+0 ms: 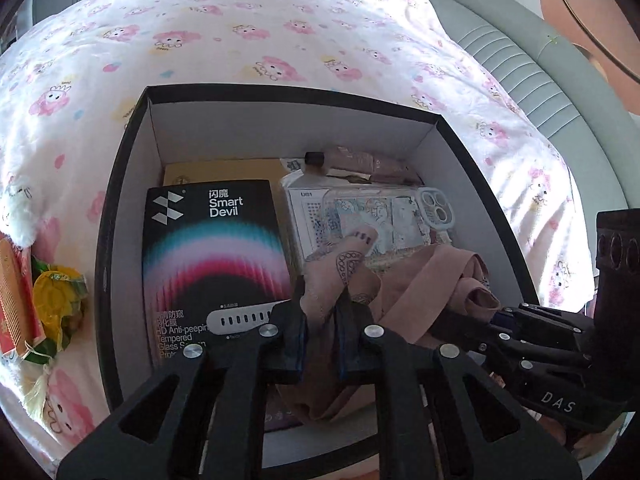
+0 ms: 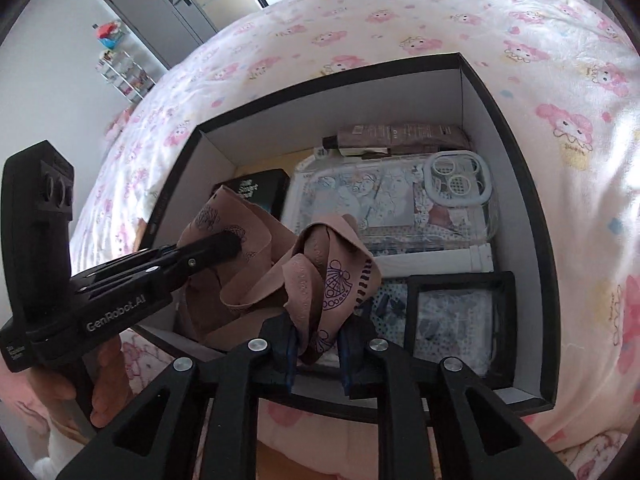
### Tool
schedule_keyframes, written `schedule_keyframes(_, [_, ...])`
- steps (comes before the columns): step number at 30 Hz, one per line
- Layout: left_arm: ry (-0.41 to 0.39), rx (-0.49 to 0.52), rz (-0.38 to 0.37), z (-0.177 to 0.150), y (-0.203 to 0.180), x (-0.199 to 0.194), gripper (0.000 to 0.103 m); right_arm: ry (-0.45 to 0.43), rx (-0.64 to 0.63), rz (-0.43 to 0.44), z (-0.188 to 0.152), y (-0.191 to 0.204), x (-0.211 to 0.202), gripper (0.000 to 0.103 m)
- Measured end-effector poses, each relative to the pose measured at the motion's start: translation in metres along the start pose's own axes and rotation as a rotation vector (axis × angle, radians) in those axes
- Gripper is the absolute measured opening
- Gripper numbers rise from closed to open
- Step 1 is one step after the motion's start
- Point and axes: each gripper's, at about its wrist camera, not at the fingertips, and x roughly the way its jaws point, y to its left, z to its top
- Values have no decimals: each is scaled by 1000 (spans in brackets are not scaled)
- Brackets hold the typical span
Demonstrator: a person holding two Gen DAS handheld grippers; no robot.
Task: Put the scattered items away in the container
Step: 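Lift the gathered pink cloth with both grippers over the box opening, then lower the pink cloth into the box and open both grippers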
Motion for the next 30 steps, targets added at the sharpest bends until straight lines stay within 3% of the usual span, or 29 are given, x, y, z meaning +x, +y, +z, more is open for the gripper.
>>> schedule_keyframes(3, [-41, -22, 52, -3, 9, -6, 23, 6, -12, -68, 0, 3, -5, 31])
schedule_keyframes(6, [-74, -43, 59, -5, 14, -17, 23, -37, -33, -111, -2, 6, -21, 31])
schedule_keyframes(13, [-137, -32, -7, -7, 9, -26, 23, -144, -10, -94, 6, -3, -43, 31])
schedule_keyframes(18, [-102, -13, -69, -8, 3, -20, 23, -84, -7, -48, 6, -2, -24, 31])
schedule_keyframes(25, [26, -67, 20, -6, 15, 13, 23, 33, 18, -74, 9, -2, 16, 31])
schedule_keyframes(30, [-35, -51, -15, -11, 11, -5, 23, -4, 27, -70, 4, 4, 6, 31])
